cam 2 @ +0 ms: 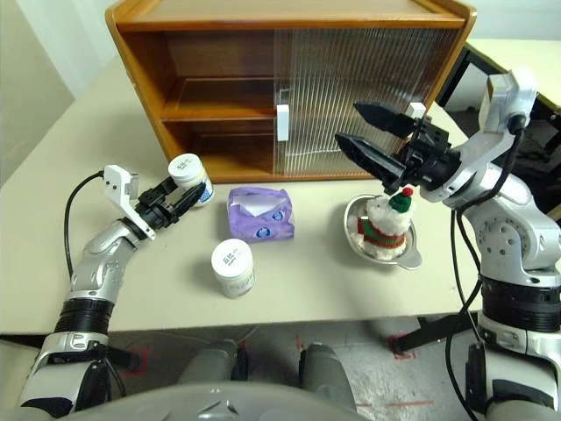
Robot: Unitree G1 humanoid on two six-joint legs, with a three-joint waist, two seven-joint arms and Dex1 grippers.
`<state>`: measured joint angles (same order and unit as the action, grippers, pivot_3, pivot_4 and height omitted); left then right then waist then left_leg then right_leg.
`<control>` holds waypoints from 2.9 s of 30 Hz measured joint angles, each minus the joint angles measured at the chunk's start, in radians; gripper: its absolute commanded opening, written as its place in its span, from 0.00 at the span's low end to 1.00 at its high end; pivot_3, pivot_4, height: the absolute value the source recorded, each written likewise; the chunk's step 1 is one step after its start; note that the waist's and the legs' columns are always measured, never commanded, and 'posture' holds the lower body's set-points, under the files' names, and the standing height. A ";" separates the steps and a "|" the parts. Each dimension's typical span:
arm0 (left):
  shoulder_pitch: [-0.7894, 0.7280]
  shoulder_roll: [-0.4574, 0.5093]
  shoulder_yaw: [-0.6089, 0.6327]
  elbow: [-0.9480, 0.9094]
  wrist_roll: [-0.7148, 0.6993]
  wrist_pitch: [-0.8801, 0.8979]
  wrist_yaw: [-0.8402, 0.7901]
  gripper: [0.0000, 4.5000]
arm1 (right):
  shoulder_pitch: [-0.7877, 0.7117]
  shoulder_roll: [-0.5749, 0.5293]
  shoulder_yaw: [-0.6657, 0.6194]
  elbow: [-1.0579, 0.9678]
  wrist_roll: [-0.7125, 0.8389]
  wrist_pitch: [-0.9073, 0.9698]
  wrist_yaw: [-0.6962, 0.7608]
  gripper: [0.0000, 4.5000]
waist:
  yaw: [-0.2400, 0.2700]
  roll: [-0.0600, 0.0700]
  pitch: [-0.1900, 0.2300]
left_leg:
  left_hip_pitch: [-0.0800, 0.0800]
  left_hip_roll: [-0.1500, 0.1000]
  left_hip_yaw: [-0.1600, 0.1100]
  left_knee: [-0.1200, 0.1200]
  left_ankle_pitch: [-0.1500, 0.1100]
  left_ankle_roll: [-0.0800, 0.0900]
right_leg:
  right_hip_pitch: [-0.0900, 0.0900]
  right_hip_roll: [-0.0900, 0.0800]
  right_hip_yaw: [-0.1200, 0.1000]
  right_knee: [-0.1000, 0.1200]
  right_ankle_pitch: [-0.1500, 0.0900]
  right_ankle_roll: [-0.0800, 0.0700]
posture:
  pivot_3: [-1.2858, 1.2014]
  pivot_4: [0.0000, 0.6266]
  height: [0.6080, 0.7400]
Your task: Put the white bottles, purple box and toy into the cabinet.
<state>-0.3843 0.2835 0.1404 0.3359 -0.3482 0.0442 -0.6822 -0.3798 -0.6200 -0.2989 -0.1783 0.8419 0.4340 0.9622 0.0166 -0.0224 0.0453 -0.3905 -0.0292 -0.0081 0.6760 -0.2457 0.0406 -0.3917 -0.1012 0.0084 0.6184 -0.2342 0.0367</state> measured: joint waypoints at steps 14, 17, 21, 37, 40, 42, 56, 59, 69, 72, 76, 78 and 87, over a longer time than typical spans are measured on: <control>-0.103 -0.047 -0.006 0.035 0.035 0.086 0.164 0.69 | 0.006 0.007 -0.001 -0.020 0.000 0.000 -0.017 1.00 | -0.021 0.000 0.000 | 0.000 0.000 0.001 0.000 0.000 0.000 | 0.000 0.002 0.001 0.000 0.001 0.001 | 0.48 0.00 1.00; -0.108 -0.062 -0.010 0.035 0.047 0.101 0.195 0.69 | 0.008 0.007 -0.001 -0.022 0.000 0.000 -0.020 1.00 | -0.024 0.000 0.000 | 0.000 0.000 0.001 0.000 0.000 0.000 | 0.000 0.002 0.001 0.000 0.001 0.001 | 0.48 0.00 1.00; -0.115 -0.084 -0.038 0.038 0.078 0.104 0.224 0.69 | 0.015 0.007 -0.001 -0.026 0.000 0.000 -0.025 1.00 | -0.026 0.000 0.000 | 0.000 0.000 0.001 0.000 0.000 0.000 | 0.000 0.002 0.001 0.000 0.001 0.001 | 0.48 0.00 1.00; -0.294 -0.159 -0.032 0.338 0.198 0.003 0.480 0.69 | 0.035 0.010 -0.022 -0.052 0.002 0.000 -0.034 1.00 | -0.027 -0.002 0.001 | 0.000 -0.002 0.001 0.001 0.000 0.000 | 0.001 0.002 0.001 0.000 0.001 0.002 | 0.47 0.00 1.00; -0.338 -0.172 -0.032 0.417 0.206 -0.031 0.500 0.69 | 0.034 0.012 -0.022 -0.052 0.002 0.000 -0.036 1.00 | -0.027 -0.003 0.002 | 0.000 -0.002 0.001 0.001 0.000 0.000 | 0.000 0.002 0.001 0.000 0.001 0.003 | 0.47 0.00 1.00; -0.373 -0.175 -0.034 0.482 0.221 -0.060 0.518 0.69 | 0.034 0.012 -0.022 -0.053 0.002 0.000 -0.037 1.00 | -0.028 -0.003 0.002 | 0.000 -0.002 0.001 0.001 0.000 0.000 | 0.000 0.002 0.001 0.000 0.001 0.003 | 0.47 0.00 1.00; -0.503 -0.188 -0.034 0.746 0.264 -0.194 0.594 0.69 | 0.036 0.008 -0.027 -0.058 0.010 0.001 -0.049 1.00 | -0.030 -0.004 0.002 | 0.000 -0.002 0.001 0.001 0.000 0.000 | 0.001 0.002 0.001 0.000 0.002 0.004 | 0.47 0.00 1.00; -0.506 -0.191 -0.033 0.753 0.265 -0.200 0.593 0.69 | 0.036 0.005 -0.027 -0.058 0.010 0.001 -0.050 1.00 | -0.030 -0.004 0.002 | 0.000 -0.002 0.001 0.001 0.000 0.000 | 0.001 0.002 0.001 0.000 0.002 0.004 | 0.47 0.00 1.00; -0.482 -0.201 -0.036 0.714 0.270 -0.202 0.566 1.00 | 0.035 0.005 -0.027 -0.058 0.010 0.001 -0.049 1.00 | -0.031 -0.004 0.002 | 0.000 -0.002 0.001 0.002 0.000 0.000 | 0.001 0.002 0.001 0.001 0.003 0.003 | 0.47 0.00 1.00; -0.431 -0.206 -0.037 0.668 0.270 -0.200 0.565 1.00 | 0.035 0.005 -0.027 -0.058 0.010 0.001 -0.049 1.00 | -0.031 -0.004 0.002 | 0.000 -0.002 0.001 0.002 0.000 0.000 | 0.001 0.002 0.001 0.001 0.003 0.003 | 0.47 0.00 1.00; -0.353 -0.205 -0.037 0.548 0.269 -0.167 0.565 1.00 | 0.035 0.005 -0.027 -0.057 0.010 0.001 -0.049 1.00 | -0.031 -0.004 0.002 | 0.000 -0.002 0.001 0.002 0.000 0.000 | 0.001 0.001 0.001 0.001 0.003 0.003 | 0.47 0.00 1.00; -0.298 -0.202 -0.039 0.451 0.267 -0.134 0.562 1.00 | 0.034 0.006 -0.027 -0.057 0.010 0.001 -0.049 1.00 | -0.031 -0.004 0.002 | 0.000 -0.002 0.001 0.002 0.000 0.000 | 0.001 0.001 0.002 0.002 0.003 0.003 | 0.47 0.00 1.00; -0.146 -0.196 -0.042 0.124 0.264 0.031 0.558 0.92 | 0.032 0.008 -0.025 -0.055 0.010 0.001 -0.046 1.00 | -0.028 -0.004 0.002 | 0.001 -0.002 0.001 0.003 0.000 0.000 | 0.001 0.001 0.002 0.002 0.004 0.002 | 0.48 0.00 1.00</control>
<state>-0.5299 0.0880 0.0986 0.4602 -0.0845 0.0750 -0.1239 -0.3476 -0.6122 -0.3240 -0.2330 0.8519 0.4348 0.9159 -0.0112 -0.0260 0.0470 -0.3898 -0.0310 -0.0070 0.6789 -0.2456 0.0408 -0.3908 -0.1003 0.0100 0.6203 -0.2305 0.0389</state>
